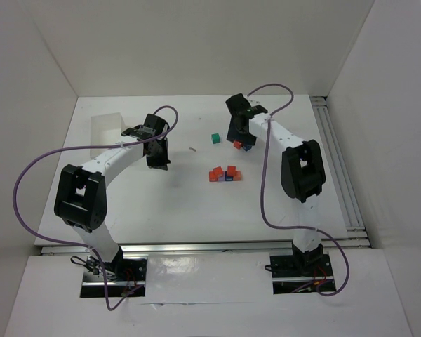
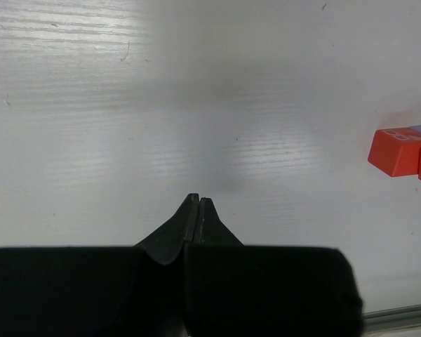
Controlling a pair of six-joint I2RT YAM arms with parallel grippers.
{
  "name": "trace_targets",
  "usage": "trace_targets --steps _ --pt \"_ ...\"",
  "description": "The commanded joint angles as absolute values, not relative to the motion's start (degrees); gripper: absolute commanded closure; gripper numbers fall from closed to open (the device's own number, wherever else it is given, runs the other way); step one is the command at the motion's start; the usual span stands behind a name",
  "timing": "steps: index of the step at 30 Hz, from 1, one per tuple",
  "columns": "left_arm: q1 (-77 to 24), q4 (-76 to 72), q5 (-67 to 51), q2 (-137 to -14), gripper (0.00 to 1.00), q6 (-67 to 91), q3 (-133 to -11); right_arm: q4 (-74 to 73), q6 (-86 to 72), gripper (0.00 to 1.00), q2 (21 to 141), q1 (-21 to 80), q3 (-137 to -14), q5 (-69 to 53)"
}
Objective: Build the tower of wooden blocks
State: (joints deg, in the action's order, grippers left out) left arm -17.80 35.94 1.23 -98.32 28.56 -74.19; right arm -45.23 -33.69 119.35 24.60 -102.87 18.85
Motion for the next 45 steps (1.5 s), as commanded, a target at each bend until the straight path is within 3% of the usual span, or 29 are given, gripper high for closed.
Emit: trace_targets --steps 1,37,41,45 --pt "-17.58 35.51 1.58 -96.15 1.00 27.60 -73.83 -41.48 -35.95 0.34 121.72 24.79 -105.03 16.52" --pt "-17.58 37.79 3.69 -97.29 1.00 27.60 -75.41 -42.36 -34.10 0.32 134.99 20.92 -117.77 17.05" --pt "-17.58 37.79 3.69 -97.29 1.00 27.60 -75.41 -42.89 -33.49 0.41 136.32 20.92 -120.23 16.44" --pt "-17.58 37.79 3.69 -97.29 1.00 27.60 -75.41 -42.89 -33.49 0.42 136.32 20.92 -120.23 15.91"
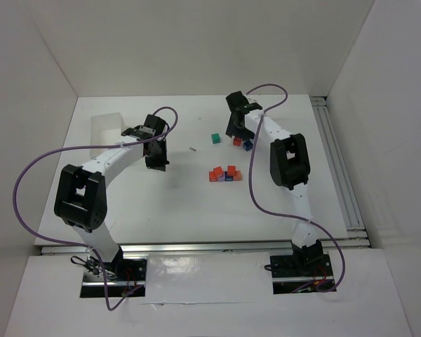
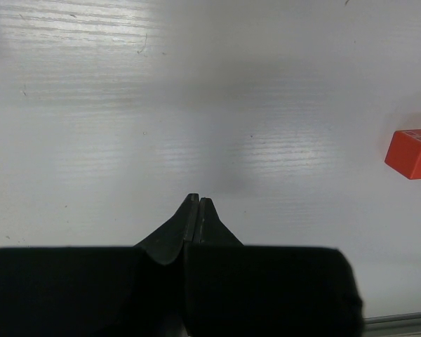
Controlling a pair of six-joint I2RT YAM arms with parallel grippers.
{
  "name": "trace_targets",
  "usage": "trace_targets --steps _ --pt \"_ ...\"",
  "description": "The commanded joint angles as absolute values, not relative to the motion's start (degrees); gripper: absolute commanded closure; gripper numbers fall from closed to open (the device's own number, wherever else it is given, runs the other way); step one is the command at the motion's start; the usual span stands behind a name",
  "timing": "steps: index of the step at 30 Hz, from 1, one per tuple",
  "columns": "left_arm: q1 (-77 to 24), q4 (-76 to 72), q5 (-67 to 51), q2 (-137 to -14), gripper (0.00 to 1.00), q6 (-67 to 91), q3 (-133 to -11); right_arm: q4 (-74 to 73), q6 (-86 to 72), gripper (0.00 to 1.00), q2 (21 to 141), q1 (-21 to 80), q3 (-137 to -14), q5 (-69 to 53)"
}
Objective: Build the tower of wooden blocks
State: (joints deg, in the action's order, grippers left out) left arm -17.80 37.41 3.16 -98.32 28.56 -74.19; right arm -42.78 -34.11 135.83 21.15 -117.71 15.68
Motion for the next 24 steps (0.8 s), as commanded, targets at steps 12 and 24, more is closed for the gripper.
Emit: trace_targets --steps 12,24 --pt "-17.58 37.79 3.69 -97.29 1.00 28.12 -74.88 -42.36 -32.96 0.68 135.79 20.92 -119.18 15.30" --pt "-18.11 36.74 0.70 -97.29 1.00 28.65 -75.49 -39.02 -26.46 0.76 113.84 21.97 -106.38 13.71"
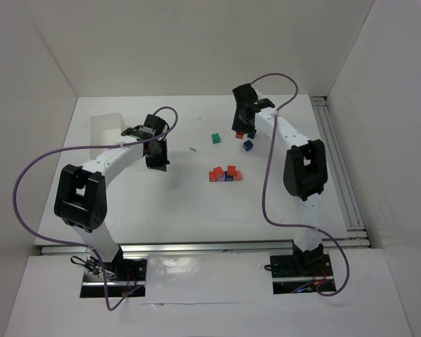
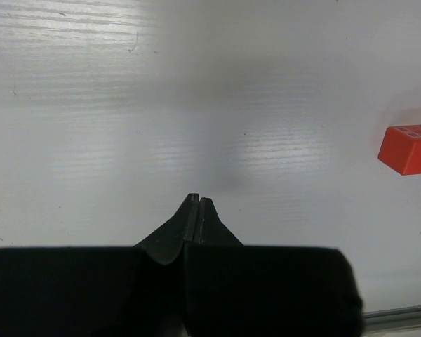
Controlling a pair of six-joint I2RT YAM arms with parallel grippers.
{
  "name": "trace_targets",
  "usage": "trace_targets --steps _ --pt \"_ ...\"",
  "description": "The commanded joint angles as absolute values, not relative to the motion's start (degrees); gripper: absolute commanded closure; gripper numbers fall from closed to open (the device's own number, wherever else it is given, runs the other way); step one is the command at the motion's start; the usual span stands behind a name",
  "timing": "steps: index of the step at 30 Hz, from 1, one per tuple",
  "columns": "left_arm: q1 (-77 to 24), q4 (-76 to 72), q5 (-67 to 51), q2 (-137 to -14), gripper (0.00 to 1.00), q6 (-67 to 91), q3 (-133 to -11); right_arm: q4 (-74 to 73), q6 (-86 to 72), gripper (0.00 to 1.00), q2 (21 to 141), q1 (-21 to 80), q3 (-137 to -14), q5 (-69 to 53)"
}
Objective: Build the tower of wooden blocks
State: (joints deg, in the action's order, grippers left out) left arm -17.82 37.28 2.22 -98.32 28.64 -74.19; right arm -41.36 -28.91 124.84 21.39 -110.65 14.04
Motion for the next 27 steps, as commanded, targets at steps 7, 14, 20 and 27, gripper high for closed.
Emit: trace_targets --steps 7,14,20,27 --pt "-22.49 36.74 -1.84 -100.98 1.00 30.23 -80.32 -36.47 -27.60 0.75 97.49 23.02 -82.90 10.73" --pt "-24.78 36.12 -5.27 -105.20 1.00 31.99 -83.93 -35.95 -28.92 0.73 94.48 24.26 -75.23 9.50" --pt "-25.31 36.12 -5.89 -106.44 1.00 31.99 -84.46 -34.72 -28.39 0.73 96.23 25.40 -73.92 8.35" --pt "-25.31 36.12 -5.89 -106.44 1.00 31.99 -84.46 -34.01 -28.39 0.73 99.57 26.54 -73.92 7.29"
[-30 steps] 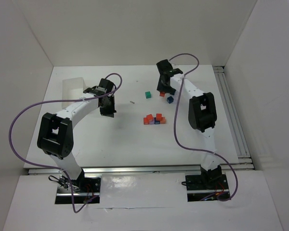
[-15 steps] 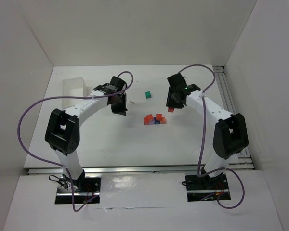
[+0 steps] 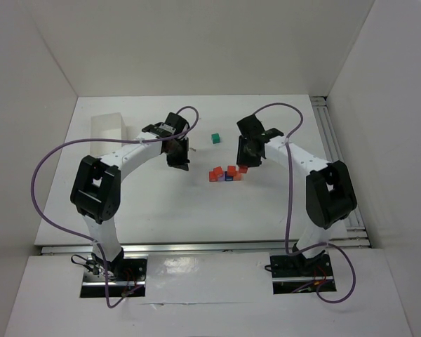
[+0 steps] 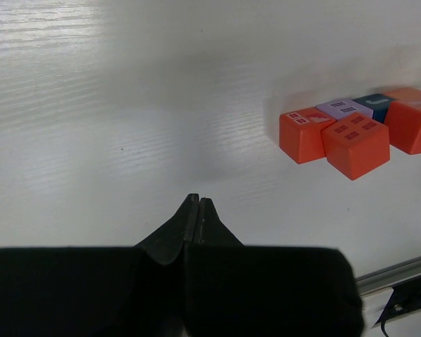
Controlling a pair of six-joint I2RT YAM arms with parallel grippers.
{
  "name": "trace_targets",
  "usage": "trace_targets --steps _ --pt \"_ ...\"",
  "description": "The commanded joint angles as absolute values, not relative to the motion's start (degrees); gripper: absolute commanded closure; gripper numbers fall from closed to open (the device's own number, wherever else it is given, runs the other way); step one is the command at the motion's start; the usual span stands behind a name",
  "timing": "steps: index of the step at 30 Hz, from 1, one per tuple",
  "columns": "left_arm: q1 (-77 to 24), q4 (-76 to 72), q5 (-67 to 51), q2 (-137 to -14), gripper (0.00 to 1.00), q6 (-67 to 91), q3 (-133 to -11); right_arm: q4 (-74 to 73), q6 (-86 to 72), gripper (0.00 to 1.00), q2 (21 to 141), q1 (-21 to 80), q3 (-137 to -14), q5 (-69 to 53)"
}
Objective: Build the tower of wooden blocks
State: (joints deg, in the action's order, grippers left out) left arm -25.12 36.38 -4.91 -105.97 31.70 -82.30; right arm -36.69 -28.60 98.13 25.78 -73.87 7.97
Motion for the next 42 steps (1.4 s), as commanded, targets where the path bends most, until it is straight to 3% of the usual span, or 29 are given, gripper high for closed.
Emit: trace_targets --steps 1,31,37,42 --pt "-25.31 36.12 -5.89 -106.44 1.00 31.99 -84.46 -34.01 -28.39 0.73 99.58 27.07 -73.92 7.29" --pt "-25.31 36.12 -4.83 -105.91 1.00 31.99 -83.41 -34.54 -26.81 0.72 102.92 29.18 -77.87 8.96" --pt "-25.31 36.12 -4.83 -105.91 1.00 31.99 -83.41 -35.06 -26.81 0.59 103.45 29.18 -77.87 8.96" --pt "-25.31 36.12 -4.83 -105.91 1.00 31.99 -83.41 -35.07 -26.81 0.56 103.45 29.18 -77.87 8.96"
